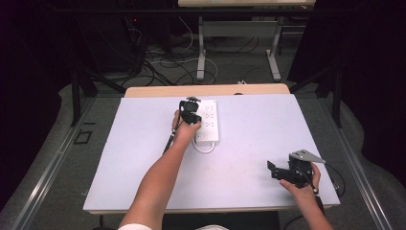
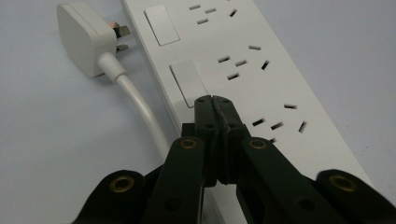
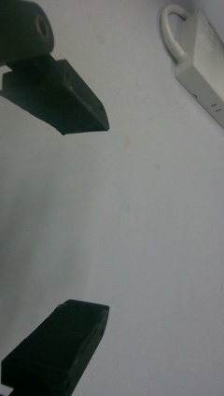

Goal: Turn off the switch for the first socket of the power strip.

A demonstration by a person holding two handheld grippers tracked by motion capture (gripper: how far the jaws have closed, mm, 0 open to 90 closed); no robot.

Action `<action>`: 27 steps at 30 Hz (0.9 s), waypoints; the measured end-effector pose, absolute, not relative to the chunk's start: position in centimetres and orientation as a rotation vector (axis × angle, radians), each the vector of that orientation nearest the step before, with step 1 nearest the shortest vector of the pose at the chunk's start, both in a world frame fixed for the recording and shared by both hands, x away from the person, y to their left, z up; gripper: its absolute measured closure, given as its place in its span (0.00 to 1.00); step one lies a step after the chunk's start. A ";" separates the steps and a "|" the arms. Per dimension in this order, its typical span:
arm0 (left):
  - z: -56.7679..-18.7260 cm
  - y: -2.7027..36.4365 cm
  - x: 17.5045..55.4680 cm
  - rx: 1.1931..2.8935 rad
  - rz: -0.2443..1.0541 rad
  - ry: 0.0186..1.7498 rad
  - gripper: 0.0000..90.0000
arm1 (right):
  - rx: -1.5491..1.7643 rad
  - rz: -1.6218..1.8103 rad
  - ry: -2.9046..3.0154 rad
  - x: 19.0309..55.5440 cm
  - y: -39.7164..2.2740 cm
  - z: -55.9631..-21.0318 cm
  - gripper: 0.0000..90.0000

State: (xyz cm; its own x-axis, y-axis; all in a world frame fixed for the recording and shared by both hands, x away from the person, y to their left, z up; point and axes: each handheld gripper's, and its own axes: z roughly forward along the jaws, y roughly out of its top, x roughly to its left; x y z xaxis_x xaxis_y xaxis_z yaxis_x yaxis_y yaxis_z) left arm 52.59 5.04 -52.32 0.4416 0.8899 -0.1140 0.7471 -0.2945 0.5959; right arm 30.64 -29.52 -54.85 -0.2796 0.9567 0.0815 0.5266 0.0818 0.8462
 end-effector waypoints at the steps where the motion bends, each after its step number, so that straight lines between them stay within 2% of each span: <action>1: -52.3 5.0 52.6 2.118 0.317 1.368 1.00 | 1.460 1.108 1.860 30.6 -29.5 -54.8 0.10; 27: -51.5 5.0 52.0 2.135 0.330 1.340 0.97 | 1.465 1.115 1.857 30.7 -29.5 -54.9 0.11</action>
State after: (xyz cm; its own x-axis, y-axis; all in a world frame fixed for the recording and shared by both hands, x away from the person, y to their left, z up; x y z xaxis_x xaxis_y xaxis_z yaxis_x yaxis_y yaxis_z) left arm 52.00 5.02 -51.46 0.4622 0.8813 -0.0988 0.7349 -0.3183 0.5989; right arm 30.68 -29.50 -54.86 -0.2794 0.9561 0.0887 0.5277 0.0758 0.8461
